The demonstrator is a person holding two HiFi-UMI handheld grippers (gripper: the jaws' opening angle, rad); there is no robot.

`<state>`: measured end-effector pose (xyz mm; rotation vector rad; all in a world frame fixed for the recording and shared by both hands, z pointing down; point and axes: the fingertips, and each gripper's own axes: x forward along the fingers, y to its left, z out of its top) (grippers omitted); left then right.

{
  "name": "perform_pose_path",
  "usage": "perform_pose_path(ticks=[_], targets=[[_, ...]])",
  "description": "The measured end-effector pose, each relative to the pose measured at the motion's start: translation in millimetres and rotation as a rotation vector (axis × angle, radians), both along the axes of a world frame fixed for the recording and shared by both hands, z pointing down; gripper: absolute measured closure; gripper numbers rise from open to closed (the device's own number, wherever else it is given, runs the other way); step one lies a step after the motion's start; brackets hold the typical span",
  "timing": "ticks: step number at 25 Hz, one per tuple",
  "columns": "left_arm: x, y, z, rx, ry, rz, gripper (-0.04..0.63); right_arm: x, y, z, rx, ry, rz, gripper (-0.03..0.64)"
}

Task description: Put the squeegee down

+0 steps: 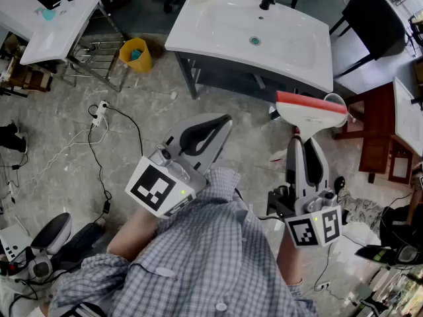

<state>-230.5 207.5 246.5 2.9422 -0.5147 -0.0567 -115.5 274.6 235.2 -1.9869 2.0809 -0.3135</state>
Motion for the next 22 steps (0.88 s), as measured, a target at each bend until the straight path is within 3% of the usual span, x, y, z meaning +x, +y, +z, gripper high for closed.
perform_pose_path(ticks=[15,19,22], targets=[[18.1,-4.8,4.2,-0.039,0.022,0.069,0.589,-4.7,-13.8,3.5,0.012,-0.043,-0.019,0.542],[36.2,6.1,1.4,-0.058,0.045,0.165,0.589,-8.5,-17.7,0.8,0.041,-0.094,-0.050,0.543],[50.8,22.6,1.8,0.025,-0.013,0.252,0.589,-13.5,-21.9,-3.1,0.057,-0.110,-0.074,0.543]])
